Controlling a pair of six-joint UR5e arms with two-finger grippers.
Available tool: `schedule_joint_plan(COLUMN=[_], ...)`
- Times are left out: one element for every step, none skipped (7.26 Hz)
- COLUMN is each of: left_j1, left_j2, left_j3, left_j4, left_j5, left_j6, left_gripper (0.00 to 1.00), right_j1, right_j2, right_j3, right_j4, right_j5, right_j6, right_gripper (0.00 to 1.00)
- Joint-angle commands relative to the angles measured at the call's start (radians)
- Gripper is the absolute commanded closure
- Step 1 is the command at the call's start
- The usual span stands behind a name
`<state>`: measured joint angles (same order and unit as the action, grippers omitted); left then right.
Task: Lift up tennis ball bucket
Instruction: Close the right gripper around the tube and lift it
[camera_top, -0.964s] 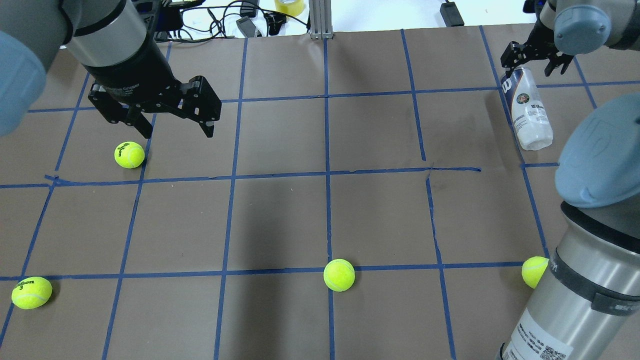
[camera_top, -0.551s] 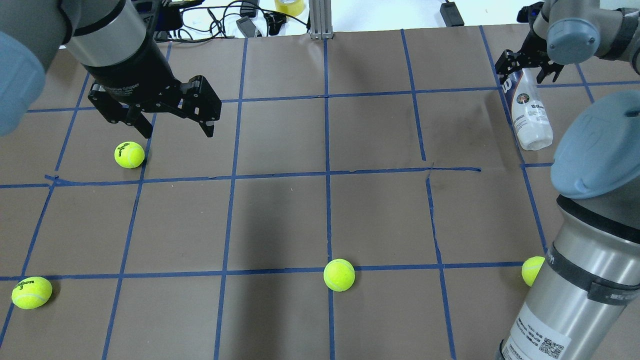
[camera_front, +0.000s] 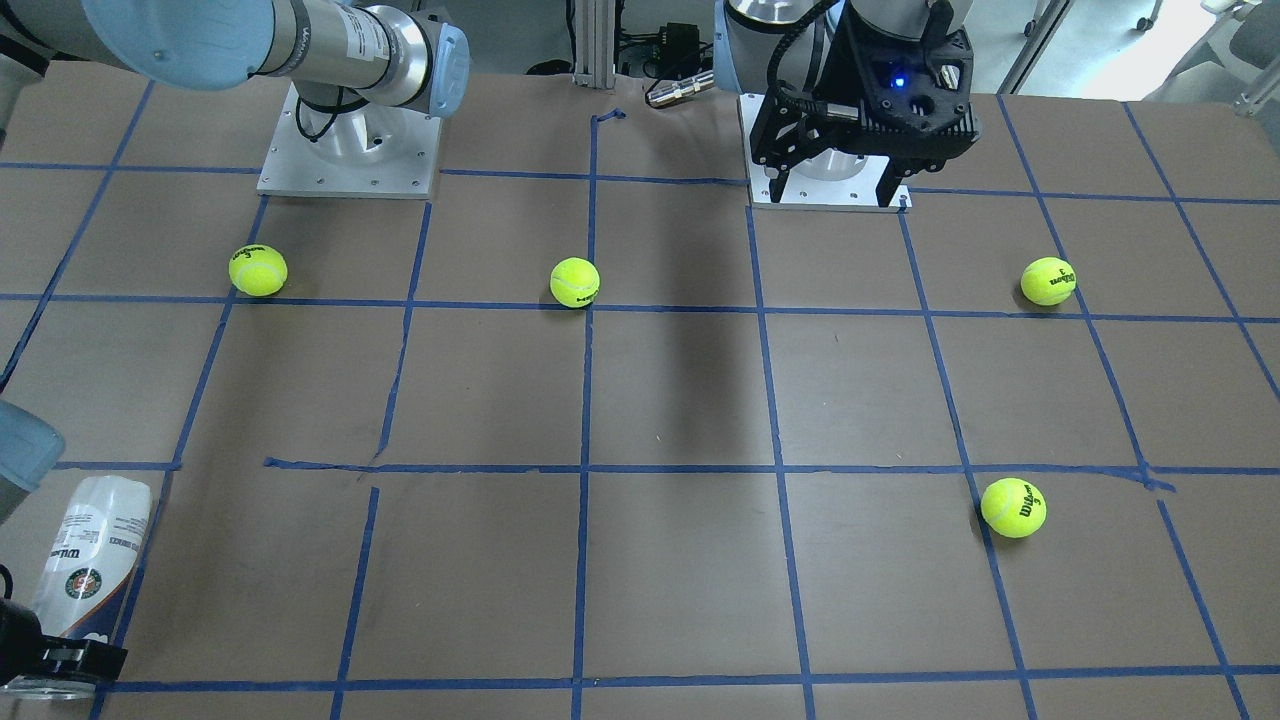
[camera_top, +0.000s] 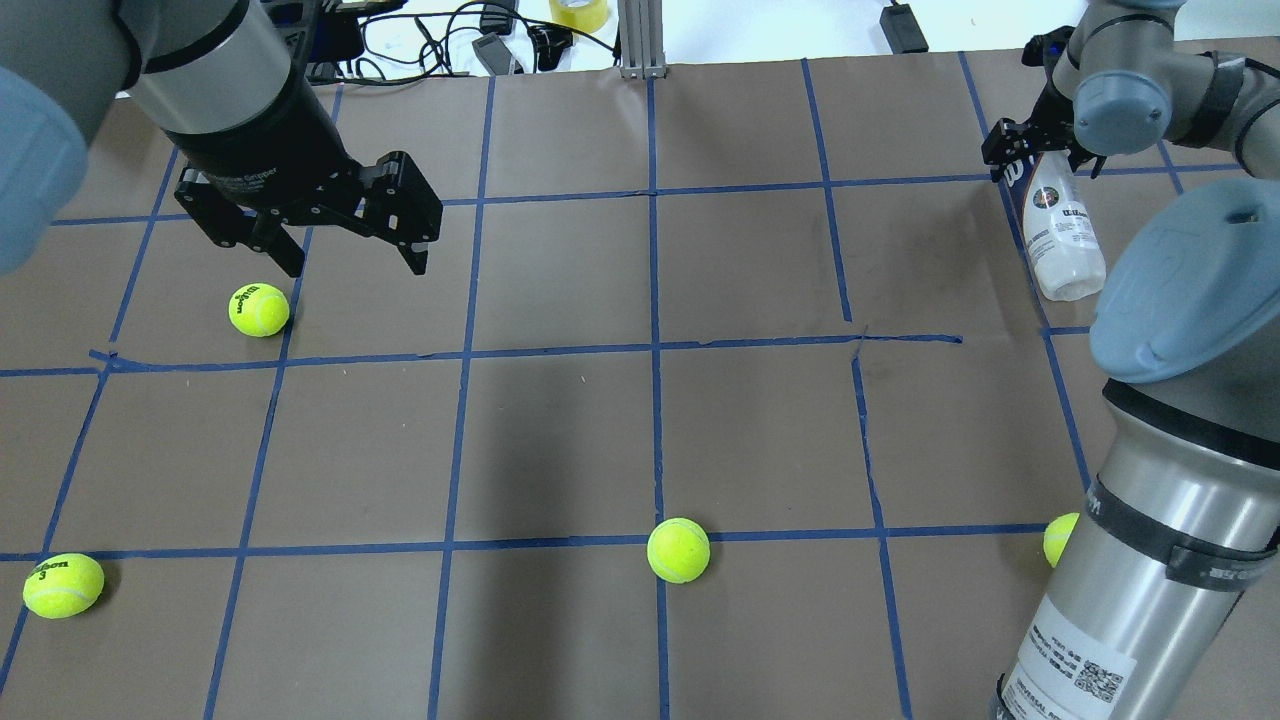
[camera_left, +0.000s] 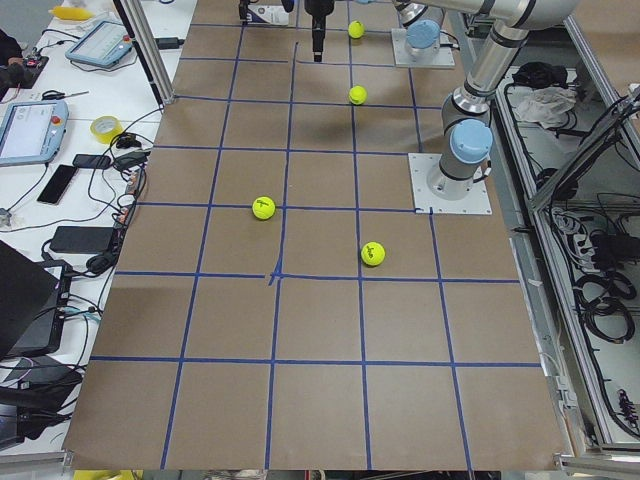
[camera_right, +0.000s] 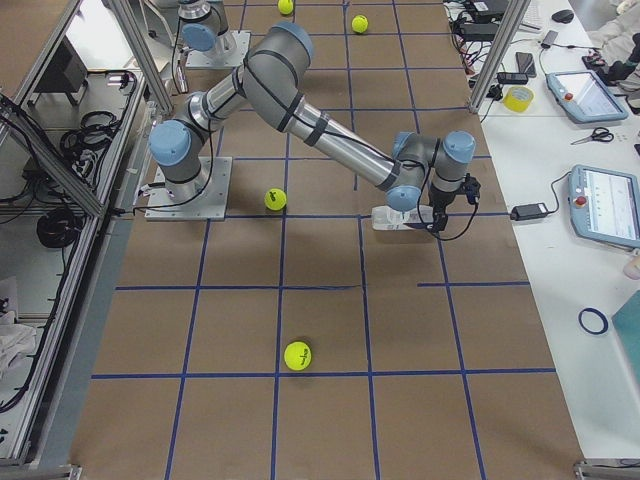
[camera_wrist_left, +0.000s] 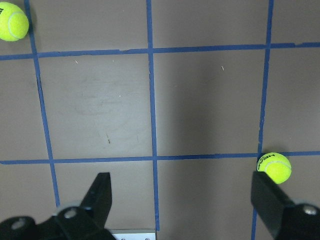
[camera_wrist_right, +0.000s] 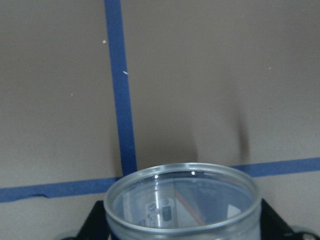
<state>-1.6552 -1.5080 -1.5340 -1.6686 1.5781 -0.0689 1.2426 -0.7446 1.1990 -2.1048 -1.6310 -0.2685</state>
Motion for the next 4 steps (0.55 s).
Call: schedule_joint_plan(left_j1=[0.000, 0.000, 0.000, 0.000], left_j2=[0.000, 0.000, 0.000, 0.002], left_j3=[0.000, 0.000, 0.000, 0.000], left_j4=[0.000, 0.000, 0.000, 0.000], left_j5=[0.000, 0.000, 0.000, -0.001], left_j6=[0.000, 0.000, 0.000, 0.000], left_gripper=[0.00, 0.00, 0.00, 0.00], right_j1=[0.000, 0.000, 0.000, 0.000], right_j2=[0.002, 0.005, 0.004, 0.001], right_j3=[0.001, 0.007, 0.002, 0.002], right_j4=[0.000, 0.014, 0.022, 0.009], right_j5=[0.000, 0.002, 0.000, 0.009], right_j6=[-0.001, -0.021, -0.028, -0.029], right_gripper=[0.07, 0.26, 0.31, 0.33])
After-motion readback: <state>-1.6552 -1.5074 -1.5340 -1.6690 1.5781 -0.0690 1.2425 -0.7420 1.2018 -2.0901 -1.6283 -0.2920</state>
